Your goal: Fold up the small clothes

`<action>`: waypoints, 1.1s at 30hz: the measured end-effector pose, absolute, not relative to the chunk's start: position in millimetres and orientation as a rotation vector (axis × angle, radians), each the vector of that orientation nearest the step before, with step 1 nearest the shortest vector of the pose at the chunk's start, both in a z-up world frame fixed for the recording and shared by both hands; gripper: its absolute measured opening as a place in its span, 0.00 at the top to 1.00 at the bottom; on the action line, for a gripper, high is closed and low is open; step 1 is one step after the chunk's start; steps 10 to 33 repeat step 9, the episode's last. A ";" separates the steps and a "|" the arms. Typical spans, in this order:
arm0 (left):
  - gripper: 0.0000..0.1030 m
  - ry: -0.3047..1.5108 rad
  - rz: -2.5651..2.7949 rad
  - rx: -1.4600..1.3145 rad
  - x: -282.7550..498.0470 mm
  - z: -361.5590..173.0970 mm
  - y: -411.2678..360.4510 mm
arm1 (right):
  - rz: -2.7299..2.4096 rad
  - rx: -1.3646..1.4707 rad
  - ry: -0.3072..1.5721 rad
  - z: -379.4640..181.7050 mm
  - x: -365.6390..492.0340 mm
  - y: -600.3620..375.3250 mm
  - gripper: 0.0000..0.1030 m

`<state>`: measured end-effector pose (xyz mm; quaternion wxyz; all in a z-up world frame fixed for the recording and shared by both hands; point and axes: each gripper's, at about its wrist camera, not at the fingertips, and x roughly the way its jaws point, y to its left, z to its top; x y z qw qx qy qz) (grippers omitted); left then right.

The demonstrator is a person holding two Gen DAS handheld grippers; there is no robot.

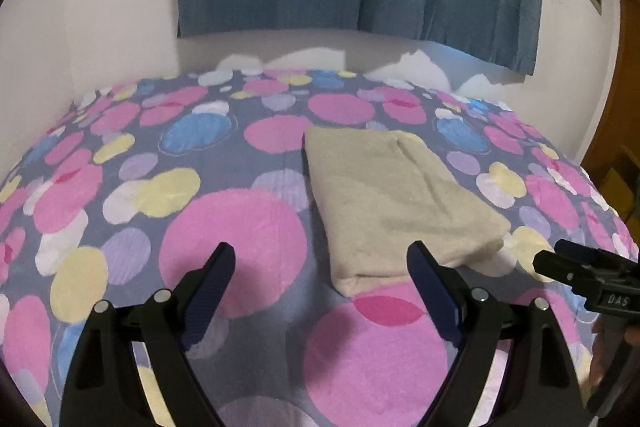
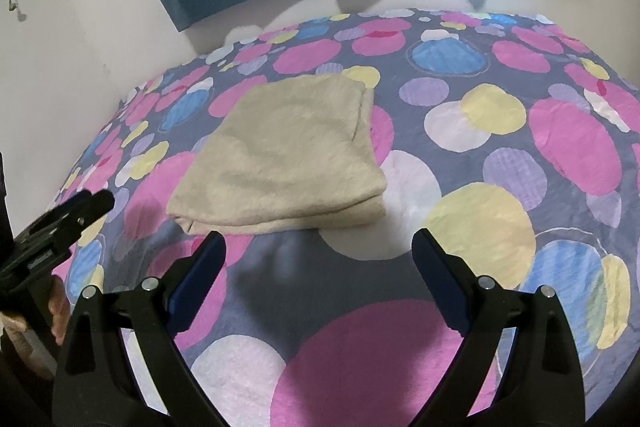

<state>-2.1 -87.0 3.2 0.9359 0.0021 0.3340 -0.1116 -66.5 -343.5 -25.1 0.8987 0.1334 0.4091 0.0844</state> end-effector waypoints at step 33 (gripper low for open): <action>0.16 0.761 -0.087 0.017 16.6 -14.4 -61.5 | 0.181 0.302 0.866 -31.3 -60.3 -353.0 0.09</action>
